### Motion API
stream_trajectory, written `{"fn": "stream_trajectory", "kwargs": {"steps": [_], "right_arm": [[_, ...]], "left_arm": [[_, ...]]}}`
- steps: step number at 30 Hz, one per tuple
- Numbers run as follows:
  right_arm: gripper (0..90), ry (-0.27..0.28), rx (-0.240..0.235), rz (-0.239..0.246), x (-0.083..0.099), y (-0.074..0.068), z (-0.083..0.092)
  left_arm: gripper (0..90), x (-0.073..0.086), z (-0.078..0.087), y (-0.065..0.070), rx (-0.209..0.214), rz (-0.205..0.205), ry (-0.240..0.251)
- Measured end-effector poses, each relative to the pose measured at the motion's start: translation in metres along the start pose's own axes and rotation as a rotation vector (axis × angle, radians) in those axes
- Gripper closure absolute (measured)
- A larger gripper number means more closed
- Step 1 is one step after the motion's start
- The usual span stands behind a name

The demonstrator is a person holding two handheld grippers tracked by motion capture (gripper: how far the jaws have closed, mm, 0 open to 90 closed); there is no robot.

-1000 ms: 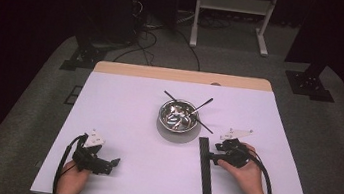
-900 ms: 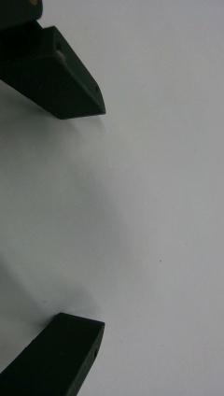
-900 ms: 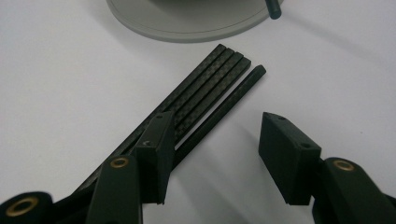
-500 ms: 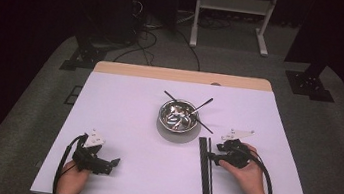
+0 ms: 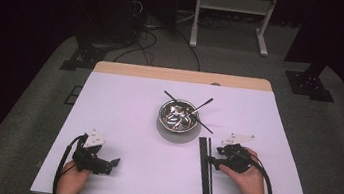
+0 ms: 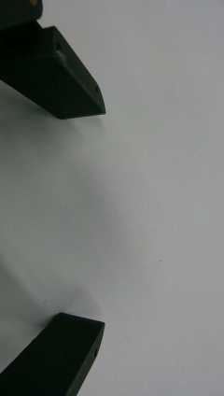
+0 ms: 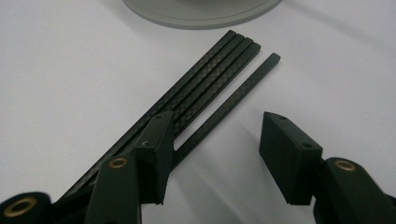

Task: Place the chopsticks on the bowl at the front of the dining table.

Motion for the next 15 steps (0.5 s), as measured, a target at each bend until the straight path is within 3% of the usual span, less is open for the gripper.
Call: {"fn": "stream_trajectory", "kwargs": {"steps": [15], "right_arm": [[43.5, -0.004, -0.008, 0.006, 0.012, -0.015, 0.006]], "left_arm": [[0.0, 0.0, 0.0, 0.0, 0.0, 0.0, 0.0]]}}
Point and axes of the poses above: each handheld gripper's, and its own axes: z roughly backward along the jaws, x roughly out of its underside, y roughly to its right, the point moved 9 cm from there along -z, roughly forward along the jaws, and after that the axes turned 13 degrees about -x, right-handed, at the moved point
